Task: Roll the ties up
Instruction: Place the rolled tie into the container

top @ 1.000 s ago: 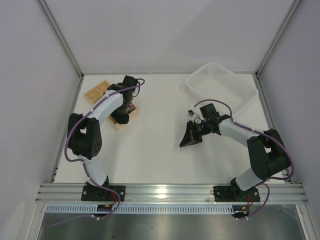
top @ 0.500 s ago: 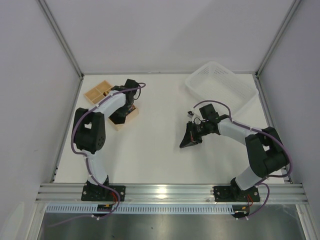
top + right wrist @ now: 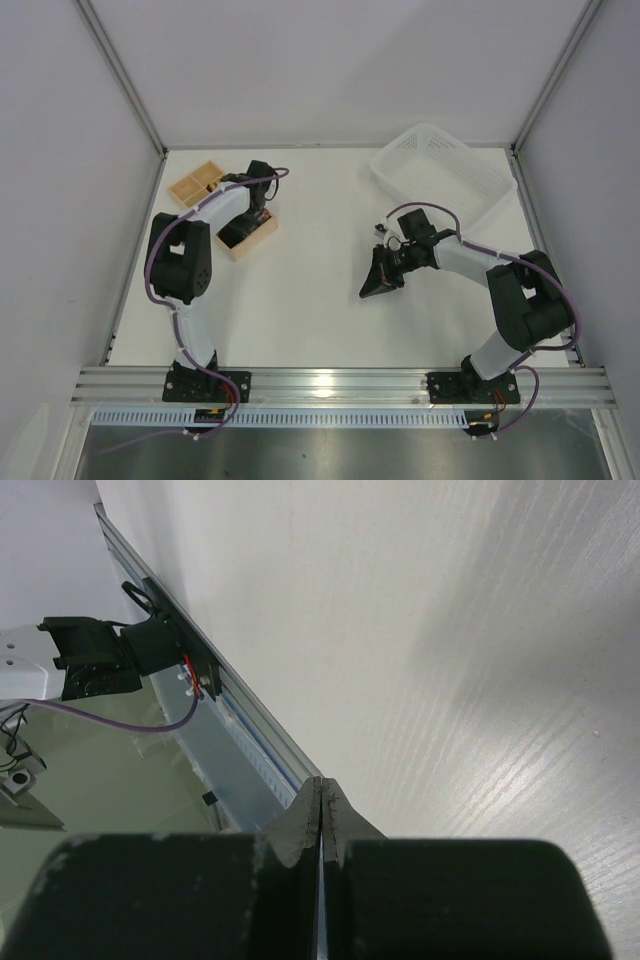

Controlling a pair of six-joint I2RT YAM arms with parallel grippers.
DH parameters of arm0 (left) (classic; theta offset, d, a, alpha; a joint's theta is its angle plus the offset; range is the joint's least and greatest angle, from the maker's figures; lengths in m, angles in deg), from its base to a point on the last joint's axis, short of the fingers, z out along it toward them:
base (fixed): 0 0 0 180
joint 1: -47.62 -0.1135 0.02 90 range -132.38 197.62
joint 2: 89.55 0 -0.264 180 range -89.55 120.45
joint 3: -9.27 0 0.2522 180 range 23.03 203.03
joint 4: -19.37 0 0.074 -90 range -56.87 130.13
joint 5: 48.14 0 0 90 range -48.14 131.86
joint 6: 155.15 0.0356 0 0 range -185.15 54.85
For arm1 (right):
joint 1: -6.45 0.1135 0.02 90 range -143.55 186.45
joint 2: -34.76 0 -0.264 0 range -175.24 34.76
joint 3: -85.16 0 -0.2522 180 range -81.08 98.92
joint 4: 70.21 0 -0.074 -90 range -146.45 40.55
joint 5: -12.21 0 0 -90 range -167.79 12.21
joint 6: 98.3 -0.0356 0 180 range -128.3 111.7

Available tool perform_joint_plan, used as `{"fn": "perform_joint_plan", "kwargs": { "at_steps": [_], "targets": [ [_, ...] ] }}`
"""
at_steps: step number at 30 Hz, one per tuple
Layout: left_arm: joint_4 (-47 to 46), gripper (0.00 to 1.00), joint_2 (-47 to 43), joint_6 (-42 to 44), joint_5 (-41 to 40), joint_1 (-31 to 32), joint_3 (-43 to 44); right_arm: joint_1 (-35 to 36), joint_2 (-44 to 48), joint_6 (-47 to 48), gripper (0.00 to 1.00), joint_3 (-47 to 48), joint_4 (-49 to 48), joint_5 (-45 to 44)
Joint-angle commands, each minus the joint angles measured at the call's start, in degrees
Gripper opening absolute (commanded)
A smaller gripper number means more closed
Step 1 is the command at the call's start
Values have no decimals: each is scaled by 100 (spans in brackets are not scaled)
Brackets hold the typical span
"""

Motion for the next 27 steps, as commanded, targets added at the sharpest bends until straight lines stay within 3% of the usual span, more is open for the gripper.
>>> {"fn": "perform_joint_plan", "kwargs": {
  "at_steps": [1,11,27],
  "targets": [
    [-40,25,-36,3,171,-63,33,-23,-69,83,0,225,18,121],
    [-75,57,-220,-59,232,-98,-196,-23,-105,83,0,199,-9,121],
    [-32,69,-519,-252,285,-151,-319,29,-105,83,0,208,-9,139]
  ]
}}
